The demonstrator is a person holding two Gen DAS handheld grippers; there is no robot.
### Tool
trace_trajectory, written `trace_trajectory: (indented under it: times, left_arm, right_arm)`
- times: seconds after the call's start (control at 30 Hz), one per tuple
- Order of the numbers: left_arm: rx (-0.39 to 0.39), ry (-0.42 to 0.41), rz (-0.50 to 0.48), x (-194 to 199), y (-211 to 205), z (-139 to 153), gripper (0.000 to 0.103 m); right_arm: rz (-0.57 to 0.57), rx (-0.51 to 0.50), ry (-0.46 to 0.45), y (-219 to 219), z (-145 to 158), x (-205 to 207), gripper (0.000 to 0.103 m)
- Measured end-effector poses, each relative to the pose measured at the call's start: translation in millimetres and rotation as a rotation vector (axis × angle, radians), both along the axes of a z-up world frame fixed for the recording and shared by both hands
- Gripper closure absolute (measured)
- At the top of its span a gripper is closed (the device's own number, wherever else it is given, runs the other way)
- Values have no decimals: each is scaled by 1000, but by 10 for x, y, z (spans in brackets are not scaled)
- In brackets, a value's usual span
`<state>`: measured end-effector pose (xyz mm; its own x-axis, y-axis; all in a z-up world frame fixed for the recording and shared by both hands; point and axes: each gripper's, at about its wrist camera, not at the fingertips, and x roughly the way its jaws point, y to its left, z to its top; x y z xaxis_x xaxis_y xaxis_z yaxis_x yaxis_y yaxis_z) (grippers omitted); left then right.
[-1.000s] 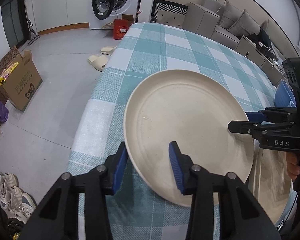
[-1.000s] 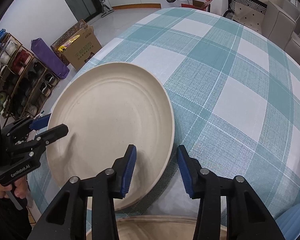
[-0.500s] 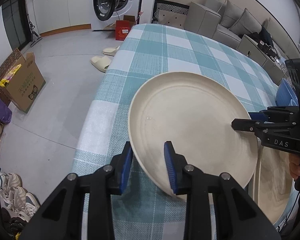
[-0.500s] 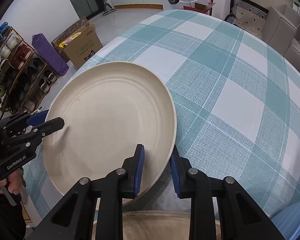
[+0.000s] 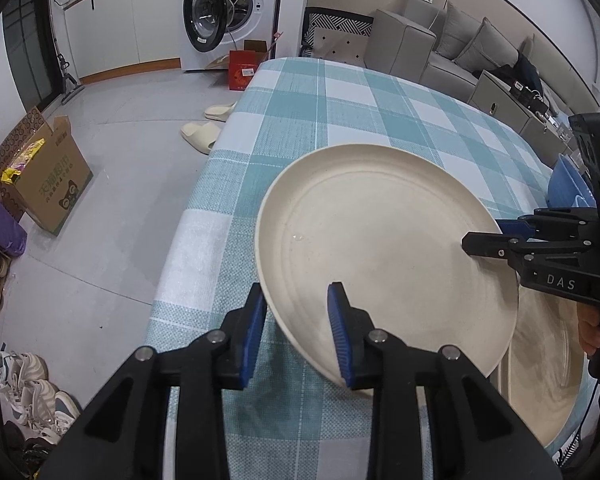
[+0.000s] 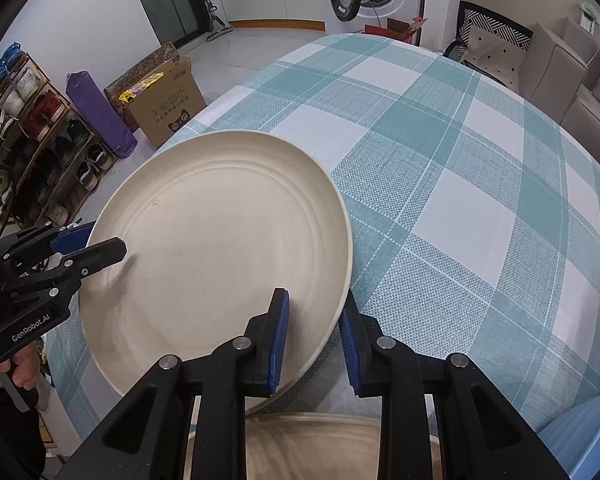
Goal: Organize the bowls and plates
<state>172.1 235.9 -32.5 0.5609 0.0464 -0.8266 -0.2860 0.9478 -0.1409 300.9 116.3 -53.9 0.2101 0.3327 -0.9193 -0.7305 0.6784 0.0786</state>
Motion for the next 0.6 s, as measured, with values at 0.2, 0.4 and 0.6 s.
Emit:
trace_trajectory:
  times: [0.2, 0.4, 0.6]
  left_arm:
    - [13, -22, 0, -41, -32, 118, 73]
    - [20, -43, -12, -77, -96, 226, 73]
    - [34, -71, -26, -115, -190, 366, 73]
  right_arm:
    - [2, 12, -21, -38, 114, -29, 78]
    - [-9, 34, -34, -125, 249, -76, 78]
    - [-22, 42, -57, -246, 391, -164, 78]
